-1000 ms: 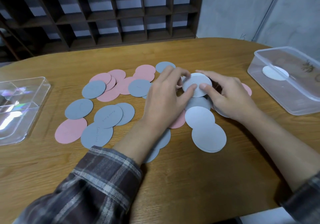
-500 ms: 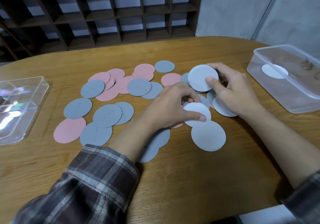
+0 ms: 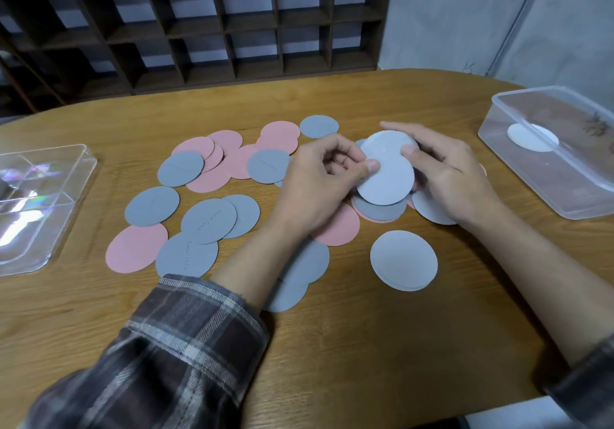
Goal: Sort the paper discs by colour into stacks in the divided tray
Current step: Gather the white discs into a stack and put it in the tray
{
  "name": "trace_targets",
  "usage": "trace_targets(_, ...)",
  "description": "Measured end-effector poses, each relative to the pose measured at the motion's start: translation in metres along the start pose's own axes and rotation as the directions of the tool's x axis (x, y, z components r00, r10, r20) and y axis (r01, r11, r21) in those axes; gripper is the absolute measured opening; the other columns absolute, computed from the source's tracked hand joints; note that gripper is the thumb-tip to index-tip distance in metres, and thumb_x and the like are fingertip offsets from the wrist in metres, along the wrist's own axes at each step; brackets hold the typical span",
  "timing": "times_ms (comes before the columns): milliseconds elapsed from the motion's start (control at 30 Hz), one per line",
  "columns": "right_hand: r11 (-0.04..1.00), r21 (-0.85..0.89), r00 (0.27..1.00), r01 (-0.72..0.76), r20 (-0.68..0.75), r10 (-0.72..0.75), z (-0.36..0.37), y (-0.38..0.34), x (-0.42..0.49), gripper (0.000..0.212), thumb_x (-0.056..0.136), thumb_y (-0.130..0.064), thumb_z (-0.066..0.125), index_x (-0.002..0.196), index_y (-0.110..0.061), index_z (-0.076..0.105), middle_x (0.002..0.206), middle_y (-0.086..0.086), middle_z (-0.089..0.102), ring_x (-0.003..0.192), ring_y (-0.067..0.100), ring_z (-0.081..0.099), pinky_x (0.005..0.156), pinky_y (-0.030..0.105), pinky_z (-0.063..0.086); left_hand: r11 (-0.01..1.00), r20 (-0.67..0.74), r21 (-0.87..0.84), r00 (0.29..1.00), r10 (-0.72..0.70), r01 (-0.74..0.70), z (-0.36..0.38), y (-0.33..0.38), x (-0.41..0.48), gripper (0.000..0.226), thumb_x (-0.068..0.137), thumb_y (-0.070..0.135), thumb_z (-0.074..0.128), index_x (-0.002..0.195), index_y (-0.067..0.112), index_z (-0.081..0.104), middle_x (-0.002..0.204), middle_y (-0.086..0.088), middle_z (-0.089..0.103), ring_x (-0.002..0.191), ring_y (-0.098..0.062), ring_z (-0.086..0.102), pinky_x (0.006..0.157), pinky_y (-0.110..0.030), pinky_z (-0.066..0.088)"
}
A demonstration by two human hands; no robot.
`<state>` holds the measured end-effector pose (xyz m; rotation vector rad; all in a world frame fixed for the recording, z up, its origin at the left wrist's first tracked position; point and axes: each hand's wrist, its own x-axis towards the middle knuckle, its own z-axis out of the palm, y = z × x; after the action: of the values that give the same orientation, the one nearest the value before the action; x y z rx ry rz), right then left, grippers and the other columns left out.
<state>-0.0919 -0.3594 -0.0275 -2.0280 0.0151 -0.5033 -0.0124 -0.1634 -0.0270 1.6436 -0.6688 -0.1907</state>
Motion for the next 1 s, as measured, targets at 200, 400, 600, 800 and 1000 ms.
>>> trace_targets(200,1.0,0.001,0.998,-0.021,0.058,0.021,0.0,-0.004,-0.002,0.036,0.108,-0.027,0.043,0.134,-0.039,0.065,0.071,0.011,0.058,0.067,0.023,0.057,0.062,0.038,0.05,0.993,-0.127,0.113,0.992,-0.012,0.026,0.005,-0.001,-0.004,0.019,0.089,0.021,0.082,0.084,0.013,0.066,0.077,-0.01,0.072,0.069,-0.029,0.071,0.07,-0.04,0.062)
trace_targets(400,0.956,-0.287,0.993,0.068,0.114,-0.037,0.002,-0.005,-0.005,0.044,0.105,-0.026,0.056,0.148,-0.037,0.053,0.085,-0.017,0.069,0.071,0.009,0.061,0.064,0.025,0.046,0.956,-0.152,0.289,0.983,0.103,-0.055,0.007,0.003,-0.007,0.026,0.089,0.029,0.081,0.079,0.013,0.063,0.069,0.002,0.066,0.06,-0.009,0.06,0.061,-0.025,0.052)
trace_targets(600,0.935,-0.347,0.997,0.069,0.062,-0.05,0.0,-0.005,-0.004,0.041,0.105,-0.021,0.054,0.145,-0.031,0.056,0.077,-0.004,0.064,0.065,0.007,0.054,0.061,0.014,0.037,0.905,0.364,0.382,0.93,0.041,-0.189,0.011,0.016,-0.017,0.03,0.075,0.046,0.092,0.083,0.022,0.076,0.076,0.004,0.067,0.065,-0.005,0.055,0.063,-0.018,0.044)
trace_targets(800,0.941,-0.332,0.998,0.058,0.052,-0.043,0.0,-0.006,-0.004,0.04,0.105,-0.019,0.054,0.144,-0.03,0.058,0.089,0.002,0.07,0.073,0.014,0.057,0.066,0.018,0.042,0.823,0.547,0.492,0.836,-0.04,-0.283,0.008,0.02,-0.018,0.055,0.063,0.059,0.092,0.114,0.044,0.077,0.098,0.011,0.055,0.095,-0.006,0.051,0.073,-0.02,0.037)
trace_targets(1000,0.937,-0.346,0.998,0.054,0.044,-0.042,0.001,-0.01,-0.004,0.04,0.105,-0.016,0.054,0.142,-0.029,0.06,0.096,-0.002,0.071,0.079,0.013,0.059,0.068,0.009,0.039,0.857,0.551,0.455,0.832,-0.059,-0.241,0.009,0.021,-0.017,0.038,0.067,0.047,0.095,0.101,0.038,0.079,0.098,0.015,0.058,0.091,-0.001,0.052,0.072,-0.014,0.037)
